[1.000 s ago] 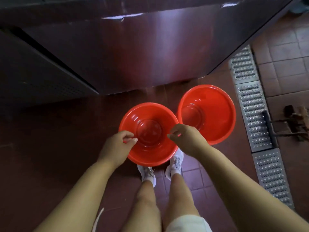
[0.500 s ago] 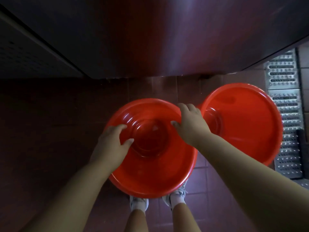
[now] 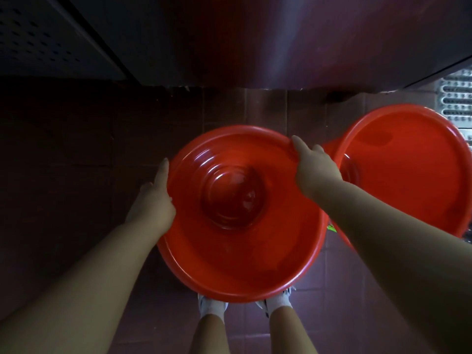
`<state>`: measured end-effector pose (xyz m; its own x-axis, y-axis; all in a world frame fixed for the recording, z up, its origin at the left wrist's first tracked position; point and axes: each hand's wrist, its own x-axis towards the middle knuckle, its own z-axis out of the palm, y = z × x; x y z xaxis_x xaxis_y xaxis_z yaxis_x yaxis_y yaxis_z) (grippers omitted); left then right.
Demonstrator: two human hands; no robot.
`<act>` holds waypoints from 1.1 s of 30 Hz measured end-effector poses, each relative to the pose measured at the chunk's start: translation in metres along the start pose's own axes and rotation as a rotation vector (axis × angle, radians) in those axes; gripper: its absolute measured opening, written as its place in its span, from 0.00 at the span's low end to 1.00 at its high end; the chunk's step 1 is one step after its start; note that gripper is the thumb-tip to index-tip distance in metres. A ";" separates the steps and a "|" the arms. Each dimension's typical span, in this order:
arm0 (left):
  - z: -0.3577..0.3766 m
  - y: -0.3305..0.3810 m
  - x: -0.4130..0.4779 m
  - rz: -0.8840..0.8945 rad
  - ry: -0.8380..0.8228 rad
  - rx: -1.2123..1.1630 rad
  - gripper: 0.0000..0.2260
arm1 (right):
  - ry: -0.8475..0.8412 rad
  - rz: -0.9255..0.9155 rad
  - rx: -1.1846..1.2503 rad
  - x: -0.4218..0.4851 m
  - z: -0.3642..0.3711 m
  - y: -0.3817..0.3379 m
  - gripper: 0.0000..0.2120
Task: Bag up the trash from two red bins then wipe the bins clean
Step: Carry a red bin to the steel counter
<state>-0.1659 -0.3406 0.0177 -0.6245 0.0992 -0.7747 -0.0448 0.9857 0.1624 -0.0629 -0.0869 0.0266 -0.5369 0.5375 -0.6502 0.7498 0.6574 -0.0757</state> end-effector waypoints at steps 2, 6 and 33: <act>-0.001 -0.004 -0.006 0.008 -0.010 -0.027 0.39 | 0.003 0.023 0.037 -0.002 0.000 0.001 0.33; -0.016 -0.008 -0.030 0.083 0.066 -0.077 0.35 | 0.054 0.048 0.120 -0.020 -0.004 0.000 0.31; -0.218 0.027 -0.356 0.537 0.458 -0.381 0.26 | 0.681 0.012 0.604 -0.341 -0.230 0.004 0.27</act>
<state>-0.1146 -0.3795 0.4310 -0.8904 0.3997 -0.2177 0.1410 0.6971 0.7030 0.0342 -0.1459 0.4222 -0.4964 0.8643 -0.0804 0.7288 0.3647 -0.5796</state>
